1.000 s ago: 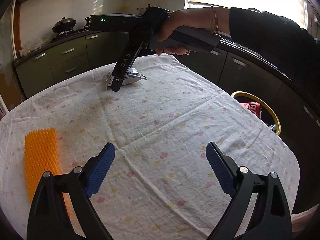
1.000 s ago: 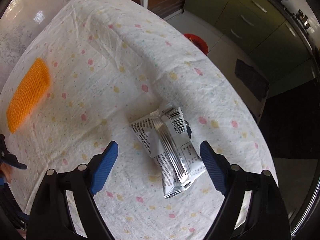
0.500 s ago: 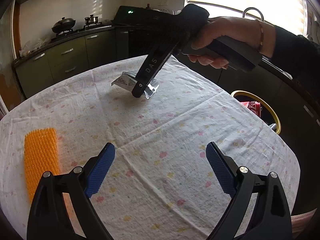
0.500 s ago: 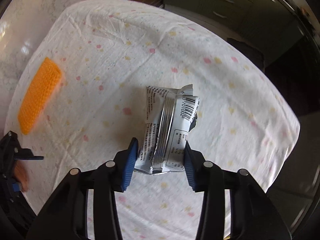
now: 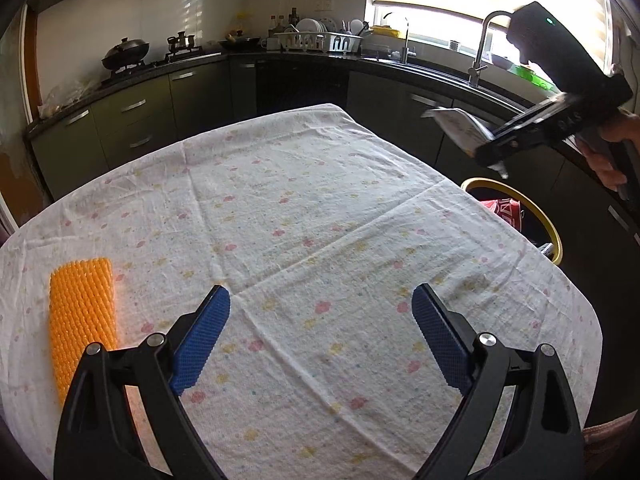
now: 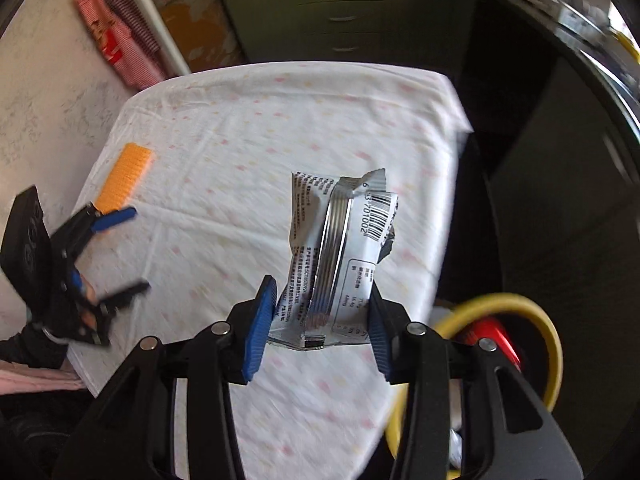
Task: Collect trash
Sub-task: 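Carry the snack wrapper with the right gripper over the bin and release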
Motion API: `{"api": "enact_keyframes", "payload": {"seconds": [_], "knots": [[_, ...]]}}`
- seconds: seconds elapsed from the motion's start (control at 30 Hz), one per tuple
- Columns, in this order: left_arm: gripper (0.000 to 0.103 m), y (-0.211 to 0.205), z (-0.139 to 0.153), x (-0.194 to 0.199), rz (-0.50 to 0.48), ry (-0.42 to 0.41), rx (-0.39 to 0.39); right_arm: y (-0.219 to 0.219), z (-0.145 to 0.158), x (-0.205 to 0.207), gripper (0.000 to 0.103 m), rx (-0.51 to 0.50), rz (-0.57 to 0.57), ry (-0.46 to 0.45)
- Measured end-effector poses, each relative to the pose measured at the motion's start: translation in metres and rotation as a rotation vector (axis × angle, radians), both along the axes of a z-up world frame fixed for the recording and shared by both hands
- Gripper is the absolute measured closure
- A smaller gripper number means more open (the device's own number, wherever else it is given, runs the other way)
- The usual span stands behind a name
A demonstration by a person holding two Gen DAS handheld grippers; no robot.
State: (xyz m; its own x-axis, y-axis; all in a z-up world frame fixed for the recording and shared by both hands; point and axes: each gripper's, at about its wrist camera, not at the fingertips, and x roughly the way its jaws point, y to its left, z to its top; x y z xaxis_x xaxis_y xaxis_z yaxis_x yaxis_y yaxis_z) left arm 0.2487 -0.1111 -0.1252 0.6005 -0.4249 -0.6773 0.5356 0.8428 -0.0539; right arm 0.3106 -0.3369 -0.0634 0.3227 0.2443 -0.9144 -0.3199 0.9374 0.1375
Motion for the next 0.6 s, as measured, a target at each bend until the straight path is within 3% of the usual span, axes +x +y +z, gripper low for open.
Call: {"api": "enact_keyframes", "payload": {"seconds": [0.2,0.43,0.5,0.6], "knots": [[0.012,-0.001,0.0,0.0,-0.001,-0.004,0.01,-0.078,-0.024,-0.053,0.06,-0.107,-0.191,0.019],[0.012,-0.001,-0.001,0.001,0.003,0.0,0.01,-0.161,-0.058,-0.089,0.059,-0.05,-0.473,0.063],[0.012,-0.002,-0.001,0.0,0.001,-0.008,0.016,-0.174,-0.065,-0.093,0.042,-0.026,-0.52,0.079],[0.012,-0.003,0.0,-0.002,-0.003,-0.016,0.023,-0.183,-0.068,-0.099,0.04,-0.046,-0.582,0.068]]}}
